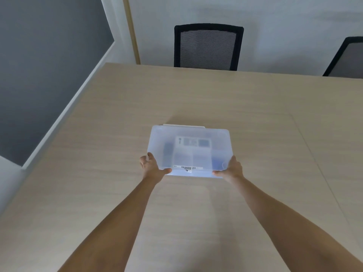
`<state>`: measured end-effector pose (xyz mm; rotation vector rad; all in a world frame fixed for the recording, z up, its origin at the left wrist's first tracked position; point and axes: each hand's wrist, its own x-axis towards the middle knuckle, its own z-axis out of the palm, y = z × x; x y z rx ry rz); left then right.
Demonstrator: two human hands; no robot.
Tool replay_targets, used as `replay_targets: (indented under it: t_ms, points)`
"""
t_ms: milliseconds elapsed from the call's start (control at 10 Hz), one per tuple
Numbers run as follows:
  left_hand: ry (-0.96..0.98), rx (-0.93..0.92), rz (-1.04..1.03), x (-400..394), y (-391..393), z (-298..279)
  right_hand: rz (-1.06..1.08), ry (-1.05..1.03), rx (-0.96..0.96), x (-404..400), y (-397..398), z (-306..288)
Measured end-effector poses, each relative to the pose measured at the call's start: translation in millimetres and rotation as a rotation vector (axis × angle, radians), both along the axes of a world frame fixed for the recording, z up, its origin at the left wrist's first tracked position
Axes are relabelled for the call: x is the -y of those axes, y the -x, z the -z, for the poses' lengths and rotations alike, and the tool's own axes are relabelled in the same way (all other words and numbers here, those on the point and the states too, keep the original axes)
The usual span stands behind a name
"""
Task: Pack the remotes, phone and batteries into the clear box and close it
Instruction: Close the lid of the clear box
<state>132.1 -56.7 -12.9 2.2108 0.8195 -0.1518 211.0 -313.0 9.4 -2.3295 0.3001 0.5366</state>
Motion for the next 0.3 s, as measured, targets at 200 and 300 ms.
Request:
replay_targets:
  t_ms: [200, 300]
  points:
    - [-0.036, -0.049, 0.013, 0.5, -2.3, -7.4, 0.004, 0.005, -0.025, -2.2, 2.9, -3.0]
    - [-0.048, -0.002, -0.041, 6.9, 15.3, -11.8, -0.062, 0.042, -0.043, -3.4, 10.2, -19.8]
